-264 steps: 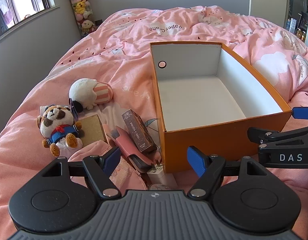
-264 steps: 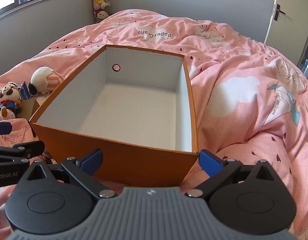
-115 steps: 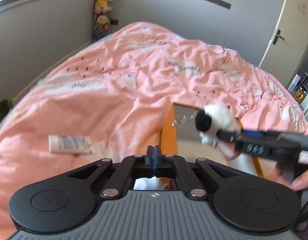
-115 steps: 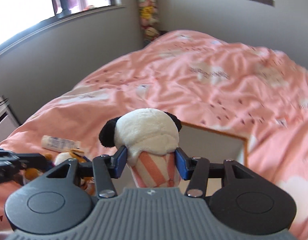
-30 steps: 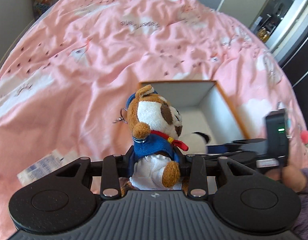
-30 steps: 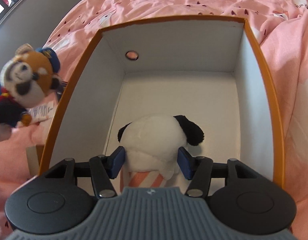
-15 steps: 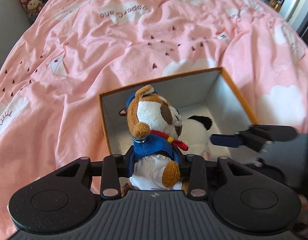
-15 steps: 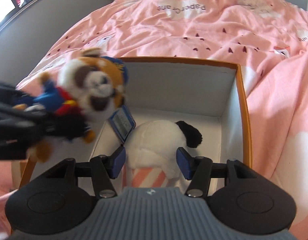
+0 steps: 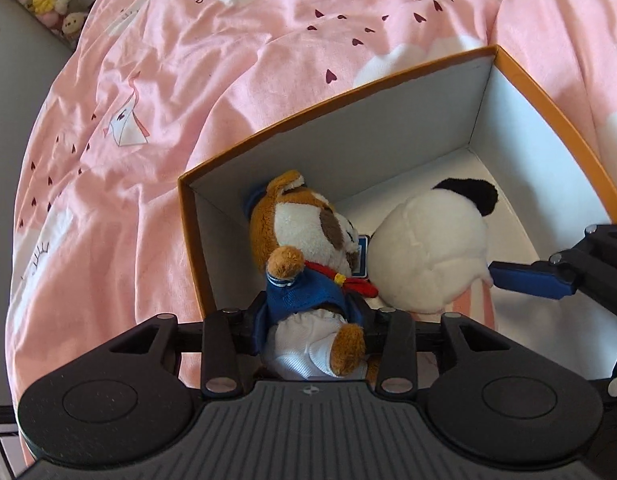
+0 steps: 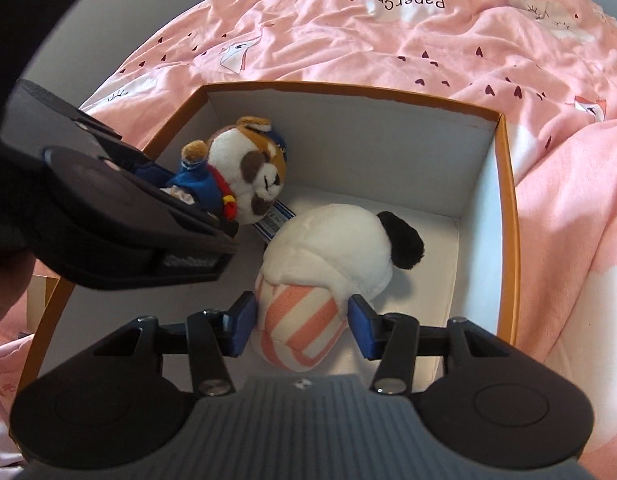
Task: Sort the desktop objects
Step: 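Lower the raccoon plush into the shoebox with the left tool while the right tool releases the panda, then withdraw both tools from the shoebox and reach toward the pink cap, then grasp the pink cap with the left tool while the right tool grasps the pink stapler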
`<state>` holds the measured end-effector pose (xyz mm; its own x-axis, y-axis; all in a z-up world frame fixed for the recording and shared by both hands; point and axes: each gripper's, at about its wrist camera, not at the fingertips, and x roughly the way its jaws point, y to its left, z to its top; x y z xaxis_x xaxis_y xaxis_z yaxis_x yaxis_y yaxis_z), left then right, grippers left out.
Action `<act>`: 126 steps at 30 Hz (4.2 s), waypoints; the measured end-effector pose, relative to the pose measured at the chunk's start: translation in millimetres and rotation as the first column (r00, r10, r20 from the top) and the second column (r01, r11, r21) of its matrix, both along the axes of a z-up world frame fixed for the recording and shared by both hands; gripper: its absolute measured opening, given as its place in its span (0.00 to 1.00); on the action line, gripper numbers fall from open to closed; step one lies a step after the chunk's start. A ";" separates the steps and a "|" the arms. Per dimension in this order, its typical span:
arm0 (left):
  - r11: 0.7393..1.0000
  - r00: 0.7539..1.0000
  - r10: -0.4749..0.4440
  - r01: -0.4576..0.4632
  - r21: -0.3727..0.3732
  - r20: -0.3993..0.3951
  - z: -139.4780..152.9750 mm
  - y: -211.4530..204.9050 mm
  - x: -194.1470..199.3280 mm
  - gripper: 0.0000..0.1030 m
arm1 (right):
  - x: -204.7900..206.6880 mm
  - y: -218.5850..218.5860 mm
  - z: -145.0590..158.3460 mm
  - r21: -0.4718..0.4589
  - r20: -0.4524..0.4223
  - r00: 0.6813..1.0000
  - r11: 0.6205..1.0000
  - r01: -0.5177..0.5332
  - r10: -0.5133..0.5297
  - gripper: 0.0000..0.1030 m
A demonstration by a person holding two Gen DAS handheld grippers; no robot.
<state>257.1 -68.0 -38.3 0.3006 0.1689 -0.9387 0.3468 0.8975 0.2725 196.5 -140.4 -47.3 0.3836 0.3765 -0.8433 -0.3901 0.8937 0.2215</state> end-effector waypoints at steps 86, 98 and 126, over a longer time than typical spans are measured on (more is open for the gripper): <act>0.677 0.760 0.650 -0.591 -0.438 -0.022 20.8 202.1 -258.6 0.67 | -140.5 115.1 83.6 0.003 0.244 0.945 0.974 -0.225 0.218 0.41; 0.648 0.745 0.666 -0.559 -0.517 0.028 15.3 204.6 -259.5 0.27 | -145.6 125.2 79.6 -0.009 0.250 0.926 0.957 -0.291 0.284 0.38; 0.727 0.726 0.658 -0.541 -0.423 0.201 56.9 250.9 -252.4 0.19 | -161.1 218.1 3.4 -0.305 0.204 0.949 0.936 -0.173 0.242 0.30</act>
